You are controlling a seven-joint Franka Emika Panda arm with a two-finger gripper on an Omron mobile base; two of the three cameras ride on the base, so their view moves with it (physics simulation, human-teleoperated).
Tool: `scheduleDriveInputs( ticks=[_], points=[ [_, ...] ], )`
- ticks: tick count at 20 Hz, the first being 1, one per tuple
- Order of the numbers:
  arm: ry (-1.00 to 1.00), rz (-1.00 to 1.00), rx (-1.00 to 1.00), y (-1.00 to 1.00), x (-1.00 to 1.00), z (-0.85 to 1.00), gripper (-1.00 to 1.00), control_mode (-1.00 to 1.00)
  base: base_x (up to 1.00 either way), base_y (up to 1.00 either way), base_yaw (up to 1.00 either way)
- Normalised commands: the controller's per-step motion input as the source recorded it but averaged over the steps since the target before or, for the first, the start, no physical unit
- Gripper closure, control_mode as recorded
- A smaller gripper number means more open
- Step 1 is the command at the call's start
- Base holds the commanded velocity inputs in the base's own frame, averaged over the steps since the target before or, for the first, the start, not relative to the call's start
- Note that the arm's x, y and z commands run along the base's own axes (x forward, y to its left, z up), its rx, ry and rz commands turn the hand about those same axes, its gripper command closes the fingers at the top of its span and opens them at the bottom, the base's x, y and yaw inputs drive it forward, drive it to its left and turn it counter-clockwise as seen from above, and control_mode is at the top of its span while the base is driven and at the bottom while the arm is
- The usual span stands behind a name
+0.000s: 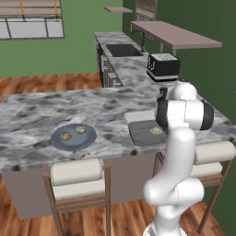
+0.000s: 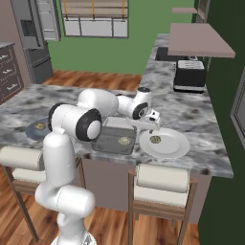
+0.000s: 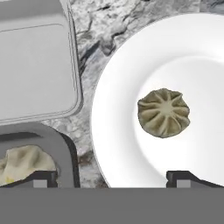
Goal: Place two dumplings into each of the tupperware containers and then place the containers in the fridge.
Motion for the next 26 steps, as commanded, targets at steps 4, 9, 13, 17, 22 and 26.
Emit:
scheduleDriveInputs(
  ticks=[4, 9, 13, 17, 22, 26],
  points=[
    [0.00, -0.07, 0.00, -0.54, 0.36, -0.07, -1.00, -1.00, 0.00, 0.00, 0.00],
    [0.01, -0.02, 0.00, -0.38, 0.32, -0.20, -1.00, -1.00, 0.00, 0.00, 0.00],
    [0.06, -0.02, 0.01, -0.45, 0.00, -0.44, -1.00, -1.00, 0.00, 0.00, 0.00],
    [0.05, -0.01, 0.00, -0.21, 0.00, -0.39, -1.00, -1.00, 0.00, 0.00, 0.00],
    [0.03, 0.00, 0.00, 0.09, 0.00, -0.12, -1.00, -1.00, 0.00, 0.00, 0.00],
    [0.07, 0.00, 0.00, 0.22, -0.01, -0.01, -1.00, -1.00, 0.00, 0.00, 0.00]
  ],
)
